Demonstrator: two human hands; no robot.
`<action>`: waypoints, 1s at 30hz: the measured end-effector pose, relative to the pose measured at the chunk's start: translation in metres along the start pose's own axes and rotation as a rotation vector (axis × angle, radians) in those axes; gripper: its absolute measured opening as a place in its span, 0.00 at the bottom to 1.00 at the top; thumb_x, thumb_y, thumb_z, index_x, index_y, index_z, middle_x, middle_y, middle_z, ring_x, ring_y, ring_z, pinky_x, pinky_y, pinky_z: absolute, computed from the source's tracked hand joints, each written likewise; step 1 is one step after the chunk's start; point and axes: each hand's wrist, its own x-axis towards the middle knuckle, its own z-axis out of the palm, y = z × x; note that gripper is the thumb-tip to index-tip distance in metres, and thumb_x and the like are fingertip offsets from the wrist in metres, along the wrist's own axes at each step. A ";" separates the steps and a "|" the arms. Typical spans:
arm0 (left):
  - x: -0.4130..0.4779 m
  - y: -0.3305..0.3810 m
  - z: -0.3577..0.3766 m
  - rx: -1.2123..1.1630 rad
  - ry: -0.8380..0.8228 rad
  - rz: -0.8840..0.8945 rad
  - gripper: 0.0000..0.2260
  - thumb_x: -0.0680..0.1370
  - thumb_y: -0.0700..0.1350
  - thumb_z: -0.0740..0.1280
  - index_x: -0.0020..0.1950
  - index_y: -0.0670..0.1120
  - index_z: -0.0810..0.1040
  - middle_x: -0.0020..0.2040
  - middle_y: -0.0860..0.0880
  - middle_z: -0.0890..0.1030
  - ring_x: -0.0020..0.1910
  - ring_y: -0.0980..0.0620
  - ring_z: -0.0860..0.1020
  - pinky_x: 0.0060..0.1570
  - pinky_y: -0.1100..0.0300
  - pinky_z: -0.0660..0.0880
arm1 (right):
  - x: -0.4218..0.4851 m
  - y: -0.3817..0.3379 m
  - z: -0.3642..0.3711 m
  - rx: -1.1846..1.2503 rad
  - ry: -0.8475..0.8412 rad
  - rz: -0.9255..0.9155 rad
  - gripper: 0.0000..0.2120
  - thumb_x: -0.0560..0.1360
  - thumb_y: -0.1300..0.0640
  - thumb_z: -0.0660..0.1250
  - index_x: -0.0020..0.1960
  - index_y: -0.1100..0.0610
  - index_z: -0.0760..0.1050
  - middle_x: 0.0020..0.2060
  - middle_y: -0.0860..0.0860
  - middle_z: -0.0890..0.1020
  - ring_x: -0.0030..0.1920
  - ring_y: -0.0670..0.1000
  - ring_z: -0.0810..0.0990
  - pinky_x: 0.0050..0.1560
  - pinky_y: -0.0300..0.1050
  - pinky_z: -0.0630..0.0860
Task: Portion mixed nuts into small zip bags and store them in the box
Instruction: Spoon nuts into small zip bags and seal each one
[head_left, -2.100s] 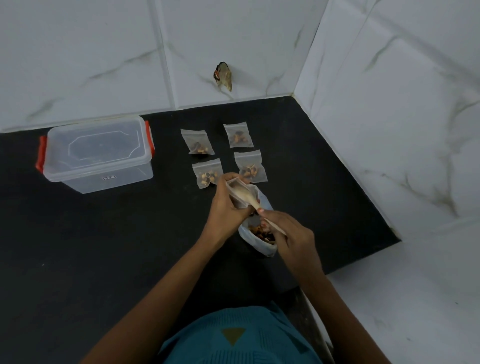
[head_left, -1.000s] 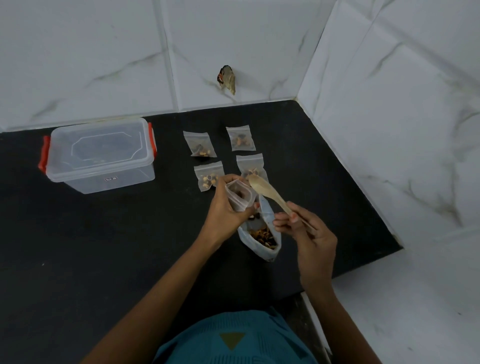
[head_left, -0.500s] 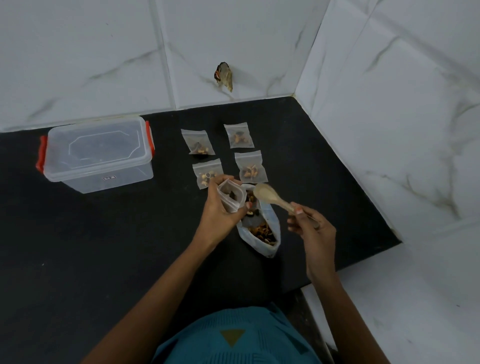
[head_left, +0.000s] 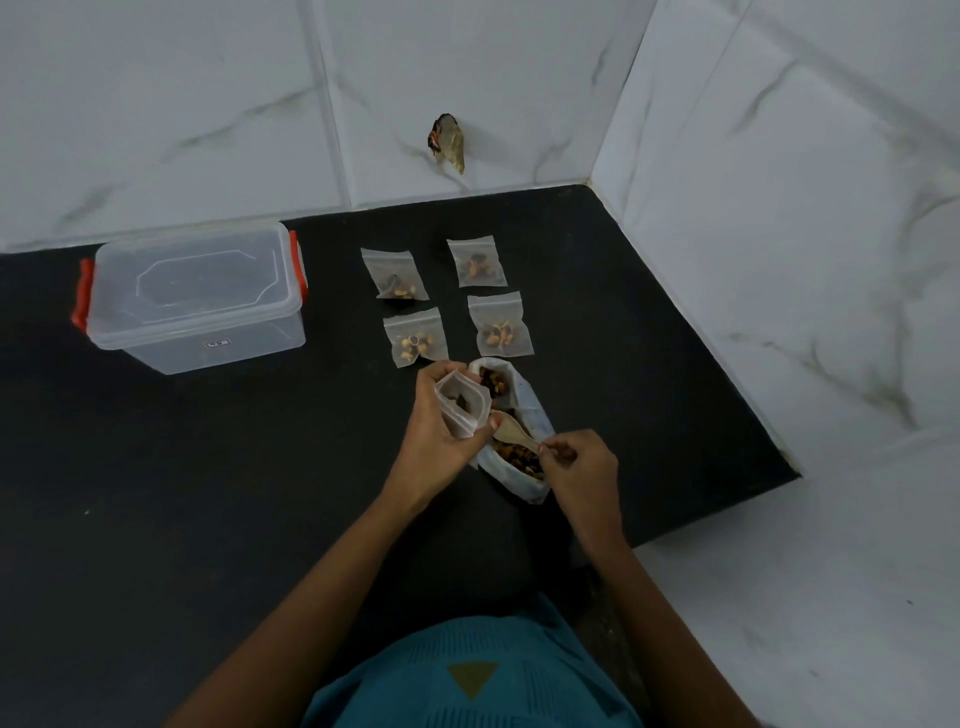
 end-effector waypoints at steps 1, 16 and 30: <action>0.000 0.000 0.001 0.005 -0.001 0.008 0.25 0.71 0.36 0.72 0.56 0.57 0.63 0.54 0.59 0.70 0.53 0.70 0.71 0.53 0.73 0.70 | 0.000 0.001 -0.001 -0.021 -0.012 -0.017 0.03 0.73 0.62 0.68 0.46 0.59 0.78 0.47 0.51 0.75 0.46 0.46 0.76 0.40 0.31 0.71; 0.001 0.020 0.011 0.006 -0.099 0.061 0.28 0.66 0.43 0.71 0.58 0.55 0.59 0.56 0.54 0.67 0.53 0.65 0.71 0.52 0.71 0.71 | -0.014 -0.087 -0.031 -0.058 -0.157 -0.520 0.11 0.70 0.58 0.71 0.51 0.60 0.81 0.53 0.49 0.69 0.50 0.38 0.63 0.50 0.20 0.62; 0.015 0.053 -0.024 -0.191 0.010 0.044 0.08 0.76 0.33 0.62 0.45 0.46 0.75 0.41 0.57 0.80 0.42 0.64 0.79 0.43 0.69 0.76 | 0.013 -0.091 -0.069 -0.001 -0.206 -0.614 0.06 0.70 0.63 0.71 0.46 0.61 0.80 0.51 0.47 0.71 0.51 0.36 0.72 0.52 0.24 0.68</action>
